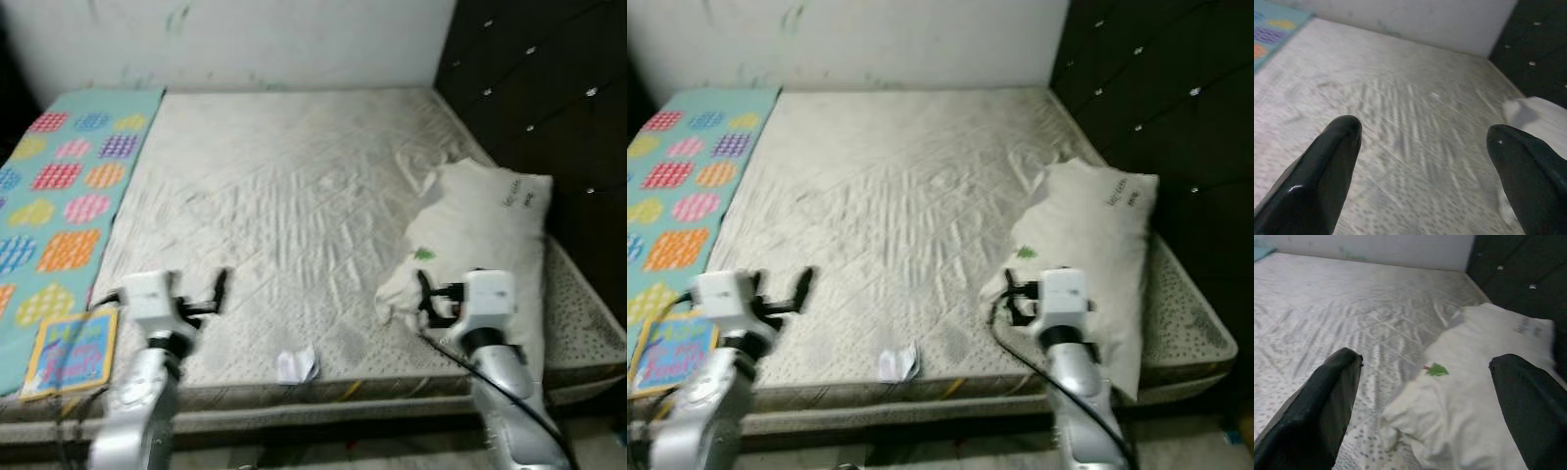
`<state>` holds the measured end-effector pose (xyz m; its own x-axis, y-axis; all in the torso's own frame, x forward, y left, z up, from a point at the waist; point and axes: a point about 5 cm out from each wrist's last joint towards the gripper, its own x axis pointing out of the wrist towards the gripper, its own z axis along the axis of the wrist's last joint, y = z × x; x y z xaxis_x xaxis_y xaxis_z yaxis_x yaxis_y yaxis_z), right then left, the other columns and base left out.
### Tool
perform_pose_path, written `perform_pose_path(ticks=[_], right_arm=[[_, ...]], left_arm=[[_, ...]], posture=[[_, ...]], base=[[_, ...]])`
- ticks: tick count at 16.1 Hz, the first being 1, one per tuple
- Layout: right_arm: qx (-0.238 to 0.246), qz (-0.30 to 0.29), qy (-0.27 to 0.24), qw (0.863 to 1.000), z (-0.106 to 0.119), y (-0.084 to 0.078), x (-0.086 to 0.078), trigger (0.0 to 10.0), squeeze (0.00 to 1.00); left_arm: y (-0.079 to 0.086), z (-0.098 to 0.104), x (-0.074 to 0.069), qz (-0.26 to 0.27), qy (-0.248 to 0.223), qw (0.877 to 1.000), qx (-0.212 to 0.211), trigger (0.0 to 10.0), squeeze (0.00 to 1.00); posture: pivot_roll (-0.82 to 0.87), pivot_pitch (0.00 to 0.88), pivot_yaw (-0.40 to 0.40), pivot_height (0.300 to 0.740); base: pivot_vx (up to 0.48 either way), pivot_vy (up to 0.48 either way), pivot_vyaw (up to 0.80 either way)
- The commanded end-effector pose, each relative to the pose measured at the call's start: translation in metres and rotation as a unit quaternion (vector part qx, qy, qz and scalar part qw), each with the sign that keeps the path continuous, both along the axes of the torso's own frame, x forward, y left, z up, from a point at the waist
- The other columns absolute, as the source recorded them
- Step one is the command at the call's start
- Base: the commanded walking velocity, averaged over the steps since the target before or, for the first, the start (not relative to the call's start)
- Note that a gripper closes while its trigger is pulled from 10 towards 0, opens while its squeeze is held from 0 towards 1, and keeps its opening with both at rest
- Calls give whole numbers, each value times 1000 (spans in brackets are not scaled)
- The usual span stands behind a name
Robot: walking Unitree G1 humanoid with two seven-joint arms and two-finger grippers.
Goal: Clean up the room
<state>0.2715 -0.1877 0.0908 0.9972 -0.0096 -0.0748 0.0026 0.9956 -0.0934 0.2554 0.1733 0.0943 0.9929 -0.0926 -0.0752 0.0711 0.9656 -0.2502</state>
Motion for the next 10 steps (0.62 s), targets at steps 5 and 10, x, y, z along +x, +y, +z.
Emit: perform_pose_path(ticks=[5,10], right_arm=[[9,12,0,1000,3,5,3,10000,0],[9,18,1,1000,4,5,3,10000,0]], left_arm=[[6,4,0,7,3,1000,-3,10000,0],[2,9,3,-25,-7,999,-30,10000,0]], posture=[[-115,102,-18,740],[-128,97,-31,740]], base=[[0,322,0],[0,0,0]])
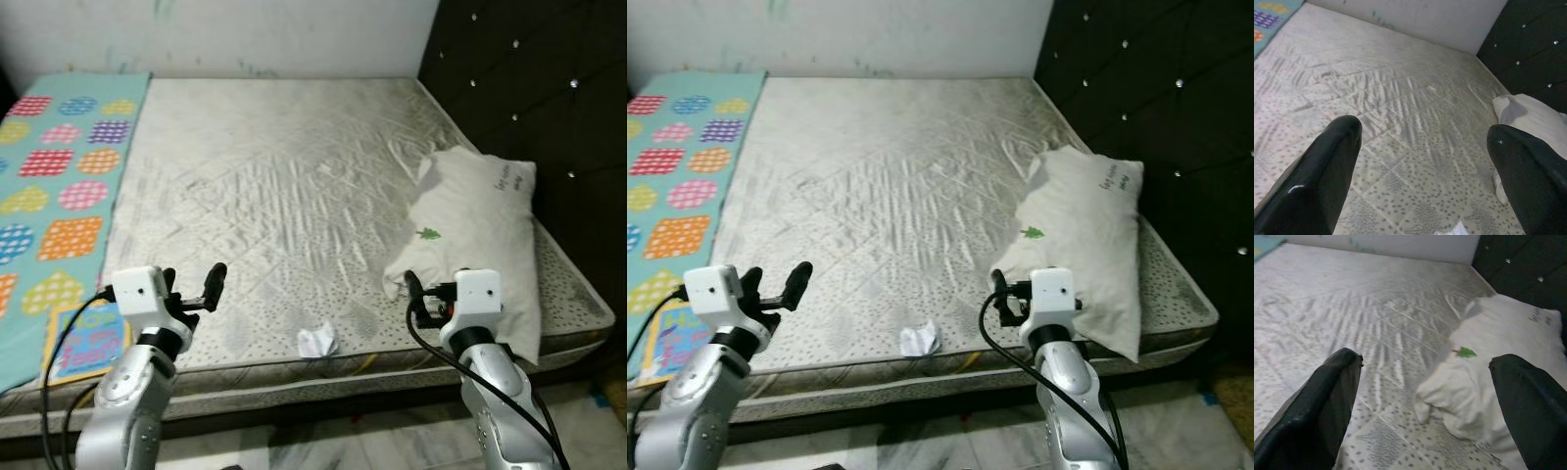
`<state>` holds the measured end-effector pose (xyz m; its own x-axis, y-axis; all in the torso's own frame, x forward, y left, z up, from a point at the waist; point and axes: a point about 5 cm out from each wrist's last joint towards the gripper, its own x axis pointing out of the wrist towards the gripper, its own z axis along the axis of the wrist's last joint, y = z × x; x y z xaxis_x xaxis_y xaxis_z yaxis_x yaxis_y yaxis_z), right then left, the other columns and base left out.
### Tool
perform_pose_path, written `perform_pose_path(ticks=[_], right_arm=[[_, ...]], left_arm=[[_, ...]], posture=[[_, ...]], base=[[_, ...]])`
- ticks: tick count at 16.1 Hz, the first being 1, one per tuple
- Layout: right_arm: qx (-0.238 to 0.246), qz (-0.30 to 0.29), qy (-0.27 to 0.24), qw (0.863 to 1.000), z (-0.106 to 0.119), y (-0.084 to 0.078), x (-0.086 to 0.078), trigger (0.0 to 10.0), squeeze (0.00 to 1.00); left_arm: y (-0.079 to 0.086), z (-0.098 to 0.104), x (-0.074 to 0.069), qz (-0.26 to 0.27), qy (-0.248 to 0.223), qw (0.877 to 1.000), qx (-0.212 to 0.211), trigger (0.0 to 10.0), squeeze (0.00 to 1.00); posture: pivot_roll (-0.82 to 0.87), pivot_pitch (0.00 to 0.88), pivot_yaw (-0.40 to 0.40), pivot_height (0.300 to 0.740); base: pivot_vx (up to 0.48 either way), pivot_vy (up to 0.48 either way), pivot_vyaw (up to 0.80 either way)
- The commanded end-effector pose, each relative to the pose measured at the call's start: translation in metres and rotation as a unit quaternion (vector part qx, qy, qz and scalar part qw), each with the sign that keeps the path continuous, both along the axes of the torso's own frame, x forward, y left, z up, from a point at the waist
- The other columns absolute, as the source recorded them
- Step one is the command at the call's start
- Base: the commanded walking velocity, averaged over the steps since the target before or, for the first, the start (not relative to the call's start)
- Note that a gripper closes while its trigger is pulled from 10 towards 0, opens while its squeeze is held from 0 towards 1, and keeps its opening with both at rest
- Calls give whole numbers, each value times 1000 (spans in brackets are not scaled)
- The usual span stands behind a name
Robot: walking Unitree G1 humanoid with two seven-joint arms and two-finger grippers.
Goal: Clean up the room
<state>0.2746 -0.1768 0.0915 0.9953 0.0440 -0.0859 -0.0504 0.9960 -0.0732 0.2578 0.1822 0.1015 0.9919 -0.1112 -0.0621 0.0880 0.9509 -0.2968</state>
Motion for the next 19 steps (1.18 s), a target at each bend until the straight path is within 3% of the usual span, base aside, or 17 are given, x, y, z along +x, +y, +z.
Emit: perform_pose_path(ticks=[1,14,19], right_arm=[[-13,9,-10,1000,5,-2,0,10000,0],[-11,22,2,1000,1,0,-1,10000,0],[-10,24,4,1000,1,0,0,10000,0]], left_arm=[[-8,3,2,-22,-3,1000,-8,10000,0],[-13,-1,-1,-24,4,1000,-18,10000,0],[-13,-1,0,-24,6,999,-21,10000,0]], posture=[[-128,97,-31,740],[-126,92,-34,740],[-127,101,-38,740]], base=[[0,0,0],[0,0,71],[192,0,0]])
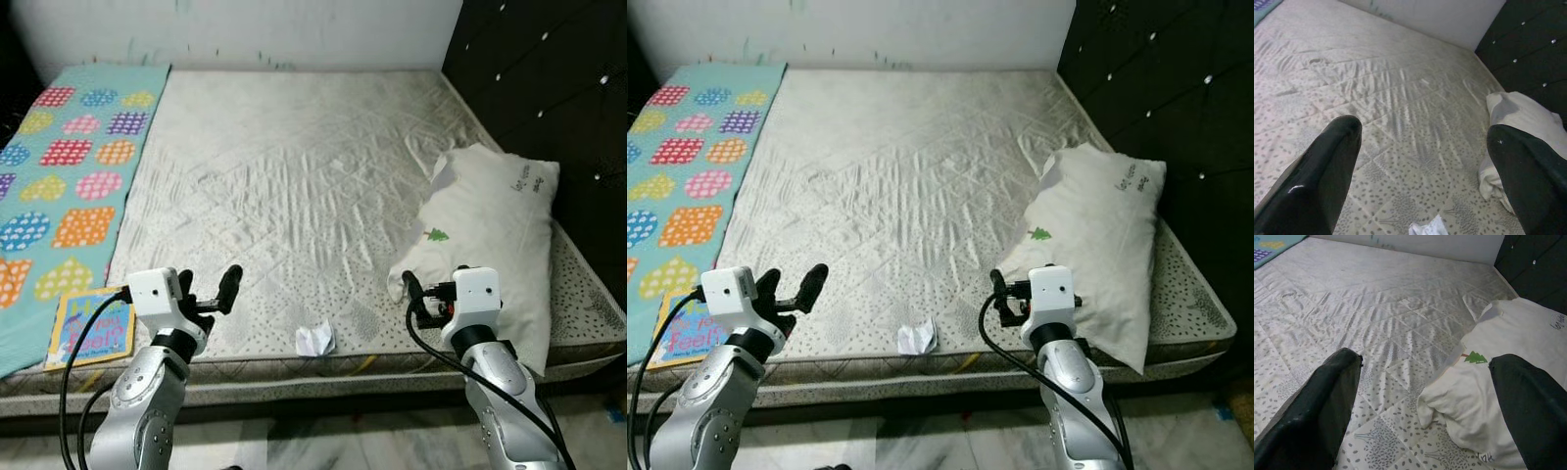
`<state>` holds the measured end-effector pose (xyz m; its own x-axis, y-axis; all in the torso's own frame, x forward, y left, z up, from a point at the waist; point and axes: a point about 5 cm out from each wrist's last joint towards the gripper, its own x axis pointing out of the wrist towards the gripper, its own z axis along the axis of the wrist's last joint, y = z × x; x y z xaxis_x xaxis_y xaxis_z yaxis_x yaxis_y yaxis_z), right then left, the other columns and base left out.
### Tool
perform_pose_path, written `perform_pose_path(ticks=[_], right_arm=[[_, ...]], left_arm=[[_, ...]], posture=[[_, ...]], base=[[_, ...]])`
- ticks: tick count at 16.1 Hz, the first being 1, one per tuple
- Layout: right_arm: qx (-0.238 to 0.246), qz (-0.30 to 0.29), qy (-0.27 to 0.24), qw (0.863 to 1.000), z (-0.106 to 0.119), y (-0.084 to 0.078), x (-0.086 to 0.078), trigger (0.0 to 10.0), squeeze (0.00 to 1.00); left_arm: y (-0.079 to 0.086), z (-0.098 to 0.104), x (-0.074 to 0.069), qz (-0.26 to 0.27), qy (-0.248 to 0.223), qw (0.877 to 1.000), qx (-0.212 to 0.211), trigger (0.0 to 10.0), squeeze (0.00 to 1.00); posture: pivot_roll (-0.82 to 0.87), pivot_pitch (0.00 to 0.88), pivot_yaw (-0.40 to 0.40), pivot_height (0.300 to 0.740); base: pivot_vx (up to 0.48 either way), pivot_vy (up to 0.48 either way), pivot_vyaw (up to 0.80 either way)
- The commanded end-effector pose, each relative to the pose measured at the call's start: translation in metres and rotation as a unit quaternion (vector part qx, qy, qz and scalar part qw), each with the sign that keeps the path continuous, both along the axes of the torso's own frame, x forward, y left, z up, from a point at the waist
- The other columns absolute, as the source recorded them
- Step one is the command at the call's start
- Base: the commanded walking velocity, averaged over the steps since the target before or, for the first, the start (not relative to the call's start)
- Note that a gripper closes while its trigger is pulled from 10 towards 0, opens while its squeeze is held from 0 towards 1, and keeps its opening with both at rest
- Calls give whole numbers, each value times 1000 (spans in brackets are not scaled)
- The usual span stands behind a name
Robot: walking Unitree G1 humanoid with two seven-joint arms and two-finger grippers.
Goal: Clean up the room
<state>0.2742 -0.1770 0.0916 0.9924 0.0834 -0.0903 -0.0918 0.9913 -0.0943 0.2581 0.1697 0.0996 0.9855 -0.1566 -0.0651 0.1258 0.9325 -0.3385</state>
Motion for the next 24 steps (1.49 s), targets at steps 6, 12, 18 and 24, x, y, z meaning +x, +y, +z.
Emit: perform_pose_path(ticks=[6,12,18,24], right_arm=[[7,-1,7,1000,0,-1,2,10000,0],[5,0,9,1000,0,-1,2,10000,0],[4,2,12,1000,-1,-1,3,10000,0],[3,2,11,1000,0,-1,3,10000,0]], left_arm=[[-1,0,1,2,10,1000,-8,10000,0],[-1,0,2,3,12,1000,-9,10000,0],[-1,2,2,1,1,1000,-22,10000,0],[-1,2,1,-1,-2,1000,-25,10000,0]], posture=[[-130,106,-39,740],[-131,108,-38,740],[-136,108,-41,740],[-136,107,-42,740]], base=[[0,141,0],[0,480,0],[0,80,0],[209,0,-240]])
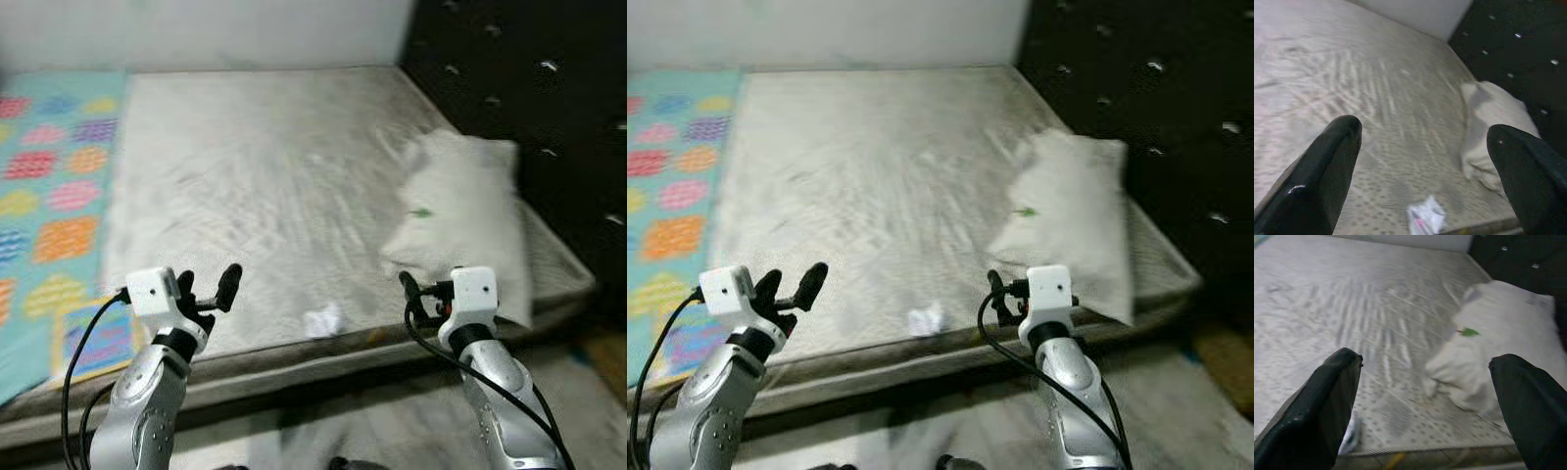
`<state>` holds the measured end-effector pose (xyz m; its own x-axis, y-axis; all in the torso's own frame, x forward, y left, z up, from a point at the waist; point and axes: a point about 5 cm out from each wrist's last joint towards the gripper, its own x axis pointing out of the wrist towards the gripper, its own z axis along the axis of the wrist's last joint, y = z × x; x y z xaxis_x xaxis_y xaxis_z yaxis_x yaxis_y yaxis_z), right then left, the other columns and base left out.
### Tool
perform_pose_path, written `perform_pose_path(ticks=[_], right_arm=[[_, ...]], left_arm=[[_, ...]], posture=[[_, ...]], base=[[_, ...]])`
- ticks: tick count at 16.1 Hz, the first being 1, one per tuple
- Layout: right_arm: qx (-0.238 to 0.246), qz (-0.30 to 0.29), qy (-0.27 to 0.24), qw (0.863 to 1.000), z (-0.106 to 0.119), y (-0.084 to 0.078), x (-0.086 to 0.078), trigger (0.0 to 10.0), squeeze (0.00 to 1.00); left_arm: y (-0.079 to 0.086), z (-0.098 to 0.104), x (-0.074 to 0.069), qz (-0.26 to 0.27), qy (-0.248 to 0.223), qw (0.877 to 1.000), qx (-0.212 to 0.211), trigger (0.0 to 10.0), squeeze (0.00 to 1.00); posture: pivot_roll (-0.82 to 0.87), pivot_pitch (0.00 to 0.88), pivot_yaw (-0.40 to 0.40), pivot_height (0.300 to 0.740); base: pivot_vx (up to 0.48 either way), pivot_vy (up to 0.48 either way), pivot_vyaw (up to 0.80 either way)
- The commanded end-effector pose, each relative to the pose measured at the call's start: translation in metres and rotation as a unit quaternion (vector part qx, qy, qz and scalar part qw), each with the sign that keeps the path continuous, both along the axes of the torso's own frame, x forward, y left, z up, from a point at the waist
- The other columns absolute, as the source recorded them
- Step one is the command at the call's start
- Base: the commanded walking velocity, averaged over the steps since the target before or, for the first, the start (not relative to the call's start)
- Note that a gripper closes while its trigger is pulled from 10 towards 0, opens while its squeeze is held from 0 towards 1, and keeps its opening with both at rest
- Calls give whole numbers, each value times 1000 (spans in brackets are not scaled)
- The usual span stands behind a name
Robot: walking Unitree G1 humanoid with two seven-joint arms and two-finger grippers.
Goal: Clean up the room
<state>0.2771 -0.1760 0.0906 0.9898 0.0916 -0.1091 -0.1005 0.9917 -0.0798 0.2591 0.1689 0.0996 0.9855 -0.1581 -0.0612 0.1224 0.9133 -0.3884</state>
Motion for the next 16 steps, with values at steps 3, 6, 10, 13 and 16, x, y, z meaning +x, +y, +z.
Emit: perform_pose_path(ticks=[3,6,10,13,16], right_arm=[[-5,0,2,1000,0,-2,0,10000,0],[-4,3,3,1000,0,-1,0,10000,0],[-3,5,4,1000,-1,0,0,10000,0],[0,5,5,1000,-1,-1,0,10000,0],[-3,6,4,1000,-1,-1,0,10000,0]], left_arm=[[-1,1,1,-4,-3,1000,2,10000,0],[-1,1,1,-5,-2,1000,4,10000,0],[-1,0,0,-6,1,1000,5,10000,0],[-1,0,1,-8,-2,1000,3,10000,0],[-1,2,1,-4,-6,1000,-1,10000,0]], posture=[[-136,99,-40,740],[-134,96,-41,740],[-133,91,-39,740],[-133,91,-39,740],[-133,99,-40,740]], base=[[331,0,0],[330,0,0],[319,0,0],[175,0,0],[0,0,0]])
